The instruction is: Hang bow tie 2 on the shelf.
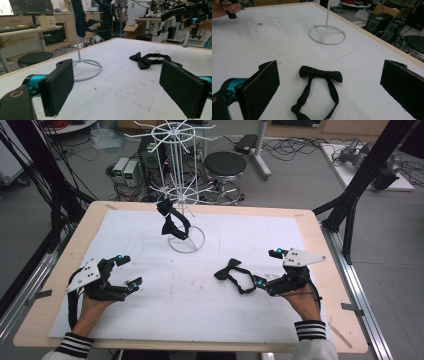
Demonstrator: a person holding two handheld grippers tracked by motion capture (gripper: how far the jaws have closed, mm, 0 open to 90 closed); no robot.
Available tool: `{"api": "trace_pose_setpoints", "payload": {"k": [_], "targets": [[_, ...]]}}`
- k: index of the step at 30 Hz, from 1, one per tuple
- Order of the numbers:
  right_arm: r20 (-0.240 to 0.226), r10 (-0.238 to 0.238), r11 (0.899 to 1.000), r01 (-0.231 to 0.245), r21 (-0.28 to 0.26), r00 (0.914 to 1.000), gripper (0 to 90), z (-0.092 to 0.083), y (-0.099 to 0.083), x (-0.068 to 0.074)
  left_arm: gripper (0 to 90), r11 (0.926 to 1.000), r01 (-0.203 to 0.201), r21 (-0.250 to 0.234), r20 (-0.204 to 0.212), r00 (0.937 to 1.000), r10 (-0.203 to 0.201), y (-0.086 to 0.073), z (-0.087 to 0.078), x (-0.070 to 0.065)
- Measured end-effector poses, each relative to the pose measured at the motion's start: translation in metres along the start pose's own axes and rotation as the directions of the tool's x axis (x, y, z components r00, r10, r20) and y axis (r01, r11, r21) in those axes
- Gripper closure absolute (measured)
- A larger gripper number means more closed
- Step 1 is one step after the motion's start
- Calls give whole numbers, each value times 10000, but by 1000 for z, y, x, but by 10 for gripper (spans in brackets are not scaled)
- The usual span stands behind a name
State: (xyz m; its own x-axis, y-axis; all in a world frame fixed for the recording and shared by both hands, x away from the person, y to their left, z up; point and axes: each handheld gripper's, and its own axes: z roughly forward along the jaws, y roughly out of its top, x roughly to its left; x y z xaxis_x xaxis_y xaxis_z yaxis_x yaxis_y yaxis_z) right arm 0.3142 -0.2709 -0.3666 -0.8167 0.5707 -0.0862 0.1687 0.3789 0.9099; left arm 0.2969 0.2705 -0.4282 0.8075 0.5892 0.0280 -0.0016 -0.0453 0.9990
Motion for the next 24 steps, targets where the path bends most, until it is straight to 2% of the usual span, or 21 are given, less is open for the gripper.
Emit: {"api": "trace_pose_setpoints", "payload": {"k": [5, 9, 12, 16, 24], "targets": [[-405, -212, 9979, 236, 598, 9990, 14, 9, 10, -7, 131, 9999, -109, 53, 11, 9999, 109, -2, 1, -1], [-759, -482, 9912, 571, 1196, 9960, 14, 19, 18, -10, 130, 9999, -117, 104, 37, 9999, 117, -5, 2, -1], [-890, -603, 9878, 723, 1377, 9942, 14, 25, 22, -12, 130, 9999, -111, 72, 24, 9999, 111, -5, 2, -2], [-1093, -807, 9756, 1010, 1949, 9907, 14, 35, 27, -18, 130, 9999, -104, 117, 66, 9999, 103, -6, 2, -2], [-1358, -1194, 9593, 1495, 2395, 9835, 14, 44, 38, -25, 130, 9998, -88, 168, 96, 9999, 86, -7, 3, -2]]}}
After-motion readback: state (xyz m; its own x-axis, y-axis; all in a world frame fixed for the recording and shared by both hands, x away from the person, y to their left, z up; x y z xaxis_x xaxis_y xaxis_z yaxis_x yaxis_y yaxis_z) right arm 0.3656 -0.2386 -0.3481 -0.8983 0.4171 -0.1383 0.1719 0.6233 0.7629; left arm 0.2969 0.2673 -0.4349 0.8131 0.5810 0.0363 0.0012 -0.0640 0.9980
